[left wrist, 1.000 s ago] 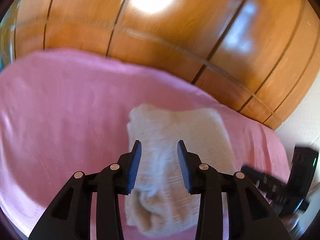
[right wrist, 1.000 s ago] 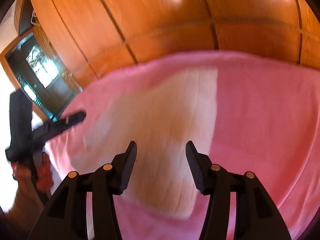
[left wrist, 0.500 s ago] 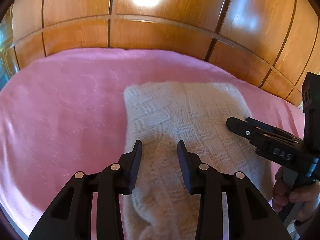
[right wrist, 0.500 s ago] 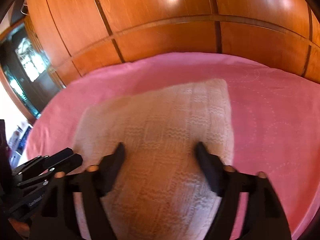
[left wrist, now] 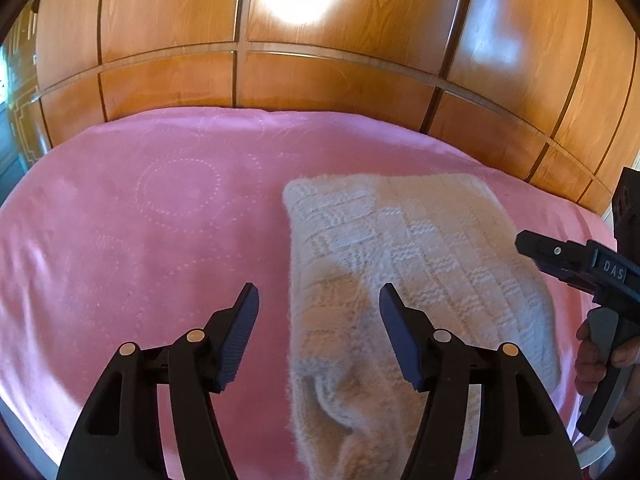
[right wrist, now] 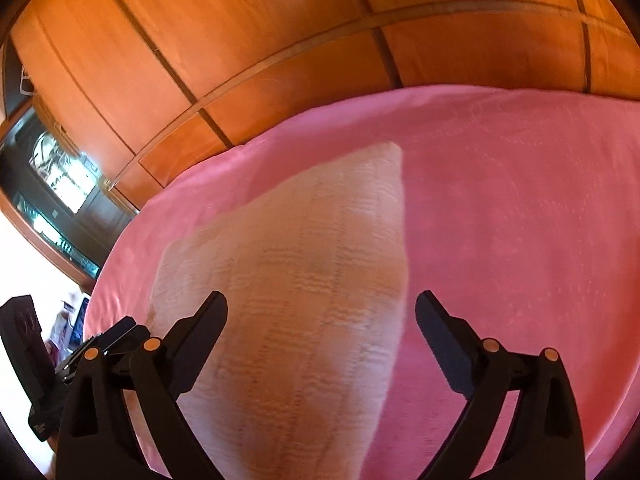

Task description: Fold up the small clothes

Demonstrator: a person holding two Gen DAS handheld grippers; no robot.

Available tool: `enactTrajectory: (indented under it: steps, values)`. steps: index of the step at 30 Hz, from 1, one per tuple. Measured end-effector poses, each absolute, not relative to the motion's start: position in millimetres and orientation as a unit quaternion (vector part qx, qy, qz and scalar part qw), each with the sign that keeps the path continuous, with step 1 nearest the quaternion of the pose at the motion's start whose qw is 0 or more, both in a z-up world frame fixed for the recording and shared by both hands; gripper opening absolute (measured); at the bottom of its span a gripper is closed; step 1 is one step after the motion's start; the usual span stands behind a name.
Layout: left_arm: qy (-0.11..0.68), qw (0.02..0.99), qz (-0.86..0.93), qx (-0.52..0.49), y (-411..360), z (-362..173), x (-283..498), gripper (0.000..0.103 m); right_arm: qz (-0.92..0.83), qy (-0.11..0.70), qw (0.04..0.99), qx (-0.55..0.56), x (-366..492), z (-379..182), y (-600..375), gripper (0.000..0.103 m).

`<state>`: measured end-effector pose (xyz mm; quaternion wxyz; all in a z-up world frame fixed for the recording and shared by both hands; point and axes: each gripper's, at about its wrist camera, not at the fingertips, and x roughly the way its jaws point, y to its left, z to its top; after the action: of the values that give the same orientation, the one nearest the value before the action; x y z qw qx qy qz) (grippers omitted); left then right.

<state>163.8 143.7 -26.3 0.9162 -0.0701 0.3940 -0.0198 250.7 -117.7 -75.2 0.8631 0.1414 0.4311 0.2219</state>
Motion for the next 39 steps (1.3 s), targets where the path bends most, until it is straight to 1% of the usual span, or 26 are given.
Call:
enactTrajectory:
  steps: [3, 6, 9, 10, 14, 17, 18, 19, 20, 21, 22, 24, 25, 26, 29, 33, 39]
  values:
    - [0.401, 0.913, -0.021, -0.071, 144.1, -30.6, 163.9, 0.061, 0.225, 0.439, 0.855, 0.157, 255.6, -81.4, -123.4, 0.096]
    - [0.405, 0.911, -0.022, -0.072, 144.7, -34.4, 165.2, 0.067, 0.237, 0.447, 0.845, 0.176, 258.8, -87.6, -126.9, 0.097]
    - [0.413, 0.907, -0.03, -0.082, 148.0, -38.9, 168.1, 0.067, 0.257, 0.453, 0.833, 0.188, 262.6, -90.8, -128.5, 0.098]
    - [0.418, 0.903, -0.039, -0.092, 150.9, -41.5, 170.0, 0.07, 0.268, 0.457, 0.826, 0.195, 264.9, -93.2, -128.5, 0.098]
    - [0.438, 0.88, -0.092, -0.158, 169.3, -59.0, 180.1, 0.07, 0.308, 0.476, 0.794, 0.219, 275.2, -106.9, -128.4, 0.099]
    - [0.453, 0.846, -0.144, -0.242, 189.7, -79.7, 190.1, 0.07, 0.33, 0.488, 0.771, 0.243, 282.7, -118.1, -128.0, 0.099]
    - [0.454, 0.833, -0.161, -0.272, 196.2, -87.1, 193.1, 0.07, 0.336, 0.487, 0.769, 0.243, 283.9, -119.6, -126.5, 0.097]
    - [0.453, 0.826, -0.171, -0.289, 199.8, -91.1, 194.6, 0.067, 0.338, 0.488, 0.768, 0.242, 283.8, -119.5, -125.0, 0.096]
    - [0.449, 0.82, -0.185, -0.302, 201.7, -94.4, 195.6, 0.062, 0.343, 0.489, 0.765, 0.24, 284.0, -119.5, -122.7, 0.091]
    - [0.447, 0.809, -0.212, -0.318, 201.4, -97.6, 197.5, 0.048, 0.345, 0.491, 0.764, 0.238, 284.1, -119.5, -120.8, 0.083]
    - [0.444, 0.806, -0.217, -0.325, 201.3, -98.8, 197.2, 0.044, 0.344, 0.491, 0.765, 0.235, 283.2, -119.0, -119.5, 0.079]
    - [0.433, 0.807, -0.231, -0.328, 198.9, -98.1, 195.2, 0.034, 0.341, 0.487, 0.767, 0.24, 280.2, -116.1, -121.3, 0.059]
    - [0.427, 0.809, -0.235, -0.327, 197.3, -95.4, 192.2, 0.031, 0.342, 0.482, 0.769, 0.243, 276.3, -111.0, -124.5, 0.056]
    - [0.422, 0.812, -0.238, -0.326, 195.6, -91.1, 188.8, 0.03, 0.343, 0.476, 0.773, 0.241, 271.7, -104.8, -126.8, 0.052]
    - [0.408, 0.817, -0.253, -0.32, 184.9, -74.6, 181.8, 0.028, 0.35, 0.451, 0.787, 0.232, 254.7, -83.5, -135.4, 0.048]
    - [0.397, 0.816, -0.298, -0.295, 146.3, -50.3, 178.6, 0.026, 0.344, 0.412, 0.813, 0.226, 227.1, -51.4, -165.4, 0.047]
    - [0.396, 0.798, -0.375, -0.257, 44.6, -26.1, 200.1, 0.026, 0.278, 0.352, 0.862, 0.235, 188.1, -14.7, -258.1, 0.047]
